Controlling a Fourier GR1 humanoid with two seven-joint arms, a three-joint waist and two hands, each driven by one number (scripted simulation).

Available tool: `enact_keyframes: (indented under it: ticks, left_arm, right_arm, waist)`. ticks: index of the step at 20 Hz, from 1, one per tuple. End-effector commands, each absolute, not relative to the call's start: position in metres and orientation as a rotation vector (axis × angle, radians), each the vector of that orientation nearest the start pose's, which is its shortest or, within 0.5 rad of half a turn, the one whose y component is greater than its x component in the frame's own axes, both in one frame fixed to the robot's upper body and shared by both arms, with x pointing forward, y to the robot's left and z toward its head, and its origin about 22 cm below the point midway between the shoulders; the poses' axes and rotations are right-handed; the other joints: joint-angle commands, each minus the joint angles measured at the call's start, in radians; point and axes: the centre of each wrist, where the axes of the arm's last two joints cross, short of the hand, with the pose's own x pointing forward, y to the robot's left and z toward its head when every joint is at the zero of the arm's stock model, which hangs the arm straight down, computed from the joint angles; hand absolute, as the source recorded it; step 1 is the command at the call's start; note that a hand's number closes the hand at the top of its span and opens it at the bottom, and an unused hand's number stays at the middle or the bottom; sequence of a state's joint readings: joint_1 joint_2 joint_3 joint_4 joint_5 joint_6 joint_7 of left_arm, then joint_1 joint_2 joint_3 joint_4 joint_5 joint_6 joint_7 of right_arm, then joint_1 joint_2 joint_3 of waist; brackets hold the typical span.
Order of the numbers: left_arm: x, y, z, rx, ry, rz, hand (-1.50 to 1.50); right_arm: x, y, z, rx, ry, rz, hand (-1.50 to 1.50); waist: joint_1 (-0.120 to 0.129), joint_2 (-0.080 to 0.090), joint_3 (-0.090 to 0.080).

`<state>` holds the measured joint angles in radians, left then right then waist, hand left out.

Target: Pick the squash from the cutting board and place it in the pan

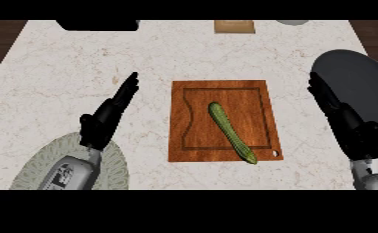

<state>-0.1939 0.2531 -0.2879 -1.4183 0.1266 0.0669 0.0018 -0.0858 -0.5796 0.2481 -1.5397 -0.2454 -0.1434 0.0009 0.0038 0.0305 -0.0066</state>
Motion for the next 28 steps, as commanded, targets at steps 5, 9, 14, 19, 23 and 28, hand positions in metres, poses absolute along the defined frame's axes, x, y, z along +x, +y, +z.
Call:
enact_keyframes:
  ticks: [5, 9, 14, 19, 23, 28]
  left_arm:
    - [0.284, 0.192, 0.030, -0.120, -1.697, -0.281, 0.00]
    - [0.259, 0.186, 0.007, -0.115, -1.686, -0.206, 0.00]
    - [0.267, 0.208, 0.012, -0.080, -1.717, -0.171, 0.00]
    - [0.253, 0.209, 0.003, -0.104, -1.692, -0.168, 0.00]
    - [0.259, 0.198, 0.015, -0.101, -1.689, -0.166, 0.00]
    - [0.247, 0.201, 0.003, -0.077, -1.690, -0.155, 0.00]
  right_arm:
    - [0.282, -0.207, 0.081, 0.653, -1.753, 0.591, 1.50]
    - [0.327, -0.273, 0.079, 0.596, -1.779, 0.641, -1.50]
    - [0.337, -0.318, 0.074, 0.716, -1.762, 0.869, -1.50]
    - [0.372, -0.310, 0.095, 0.598, -1.832, 1.067, -1.50]
    - [0.391, -0.277, 0.127, 0.534, -1.749, 1.293, -1.50]
    - [0.389, -0.222, 0.117, 0.452, -1.659, 1.539, -1.50]
  waist:
    - [0.128, -0.016, 0.015]
    - [0.068, -0.015, 0.010]
    - [0.039, -0.016, 0.010]
    - [0.044, -0.018, 0.009]
    - [0.042, -0.021, 0.008]
    - [0.027, -0.026, 0.006]
